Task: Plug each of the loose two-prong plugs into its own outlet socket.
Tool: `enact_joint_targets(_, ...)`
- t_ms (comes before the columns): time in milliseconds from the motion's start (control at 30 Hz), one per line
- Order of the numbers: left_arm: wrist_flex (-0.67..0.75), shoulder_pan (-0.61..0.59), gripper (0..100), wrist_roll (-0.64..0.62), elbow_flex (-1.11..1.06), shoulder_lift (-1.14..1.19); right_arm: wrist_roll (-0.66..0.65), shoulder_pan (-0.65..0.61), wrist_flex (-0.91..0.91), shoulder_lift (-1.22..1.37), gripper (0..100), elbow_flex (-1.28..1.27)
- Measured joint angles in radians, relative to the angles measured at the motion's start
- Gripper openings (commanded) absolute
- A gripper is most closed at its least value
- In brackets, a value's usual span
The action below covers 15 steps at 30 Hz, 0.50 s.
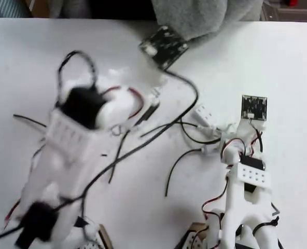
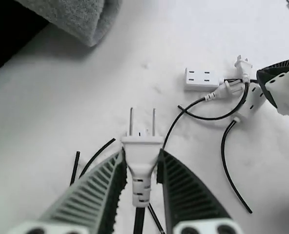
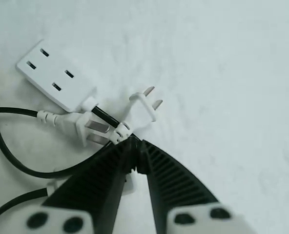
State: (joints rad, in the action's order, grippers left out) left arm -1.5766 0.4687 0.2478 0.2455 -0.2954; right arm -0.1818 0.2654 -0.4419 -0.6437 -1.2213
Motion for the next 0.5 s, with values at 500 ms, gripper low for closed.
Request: enact_joint_targets(500,0.195,-0.152,3,0.219,-0.977,-0.502,0.0,0.0,0.0,0.0,1.9,0.0)
